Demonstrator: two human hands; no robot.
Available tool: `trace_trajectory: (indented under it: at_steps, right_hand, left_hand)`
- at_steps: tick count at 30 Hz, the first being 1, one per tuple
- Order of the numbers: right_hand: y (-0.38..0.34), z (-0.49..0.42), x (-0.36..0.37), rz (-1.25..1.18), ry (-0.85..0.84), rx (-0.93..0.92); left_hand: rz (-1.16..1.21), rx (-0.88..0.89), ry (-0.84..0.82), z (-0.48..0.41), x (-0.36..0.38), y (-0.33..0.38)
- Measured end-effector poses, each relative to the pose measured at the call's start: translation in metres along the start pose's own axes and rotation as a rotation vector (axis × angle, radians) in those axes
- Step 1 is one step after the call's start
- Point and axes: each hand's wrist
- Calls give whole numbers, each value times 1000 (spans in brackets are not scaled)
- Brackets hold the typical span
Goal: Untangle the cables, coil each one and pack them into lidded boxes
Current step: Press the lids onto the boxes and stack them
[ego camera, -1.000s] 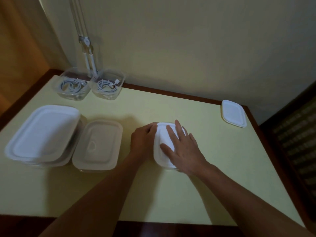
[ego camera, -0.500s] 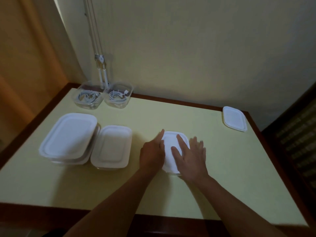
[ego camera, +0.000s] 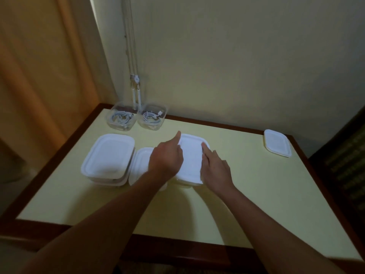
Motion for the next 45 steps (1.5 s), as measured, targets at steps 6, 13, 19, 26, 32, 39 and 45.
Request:
trace_trajectory:
  at_steps: [6, 13, 19, 26, 32, 39, 45]
  right_hand:
    - [-56, -5, 37, 33, -15, -55]
    - [-85, -3, 72, 120, -129, -50]
    - [-82, -5, 62, -305, 122, -66]
    - [-40, -92, 75, -147, 66, -53]
    - [-49, -150, 89, 204, -139, -295]
    - [-65, -181, 107, 344, -290, -438]
    - [-51, -163, 105, 214, -106, -353]
  left_hand:
    - [-249, 37, -74, -9, -58, -51]
    - [-344, -6, -203, -18, -79, -119]
    - [-519, 128, -189, -11, -69, -138]
    - [-443, 168, -171, -9, -69, -140]
    - [-420, 160, -165, -8, -68, -141]
    - [-426, 171, -163, -7, -66, -144]
    - [-415, 168, -179, -7, -65, -143]
Point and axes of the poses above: each hand's wrist, its own z-axis away from the middle knuckle, its own x-axis out of the palm, y = z × x, and after that the axes turned 8 degrees about y, right-handed
